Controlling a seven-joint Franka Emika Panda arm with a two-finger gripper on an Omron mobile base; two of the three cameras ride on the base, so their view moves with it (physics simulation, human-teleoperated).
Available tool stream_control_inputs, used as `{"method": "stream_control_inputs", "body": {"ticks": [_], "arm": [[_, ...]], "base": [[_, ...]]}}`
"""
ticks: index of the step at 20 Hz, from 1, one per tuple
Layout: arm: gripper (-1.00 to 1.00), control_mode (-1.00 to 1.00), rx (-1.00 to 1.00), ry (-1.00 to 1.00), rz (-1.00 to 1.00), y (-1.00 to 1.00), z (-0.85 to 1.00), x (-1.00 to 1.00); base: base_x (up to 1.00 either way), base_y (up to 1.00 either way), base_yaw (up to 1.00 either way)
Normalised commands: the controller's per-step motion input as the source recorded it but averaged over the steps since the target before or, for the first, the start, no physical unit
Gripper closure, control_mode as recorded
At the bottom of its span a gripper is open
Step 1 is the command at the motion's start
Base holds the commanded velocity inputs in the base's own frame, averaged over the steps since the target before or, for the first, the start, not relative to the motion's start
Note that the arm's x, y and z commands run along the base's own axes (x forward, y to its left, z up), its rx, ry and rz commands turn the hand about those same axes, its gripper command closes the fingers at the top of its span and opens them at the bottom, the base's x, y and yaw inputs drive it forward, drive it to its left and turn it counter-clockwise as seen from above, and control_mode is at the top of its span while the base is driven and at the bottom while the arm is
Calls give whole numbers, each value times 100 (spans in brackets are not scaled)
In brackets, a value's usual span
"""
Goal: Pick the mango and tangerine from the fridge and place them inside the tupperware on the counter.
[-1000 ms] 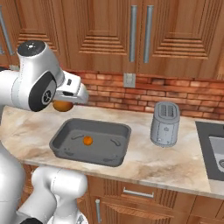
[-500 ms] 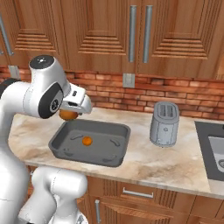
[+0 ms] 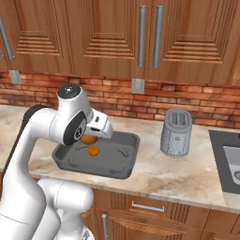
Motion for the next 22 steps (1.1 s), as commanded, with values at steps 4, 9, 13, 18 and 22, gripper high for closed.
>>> {"method": "stream_control_inputs", "body": {"ticks": [4,9,13,18,22], "arm": [[100,-100,0,0,0,-15,-58,31],[100,-100,0,0,0,-3,-48,40],[100,-100,0,0,-1,0,-41,42],[100,-100,0,0,-2,0,-43,43],[100,-100,0,0,-1,0,-38,44]], "base": [[0,0,0],[0,0,0],[0,0,0],[0,0,0],[0,0,0]]}}
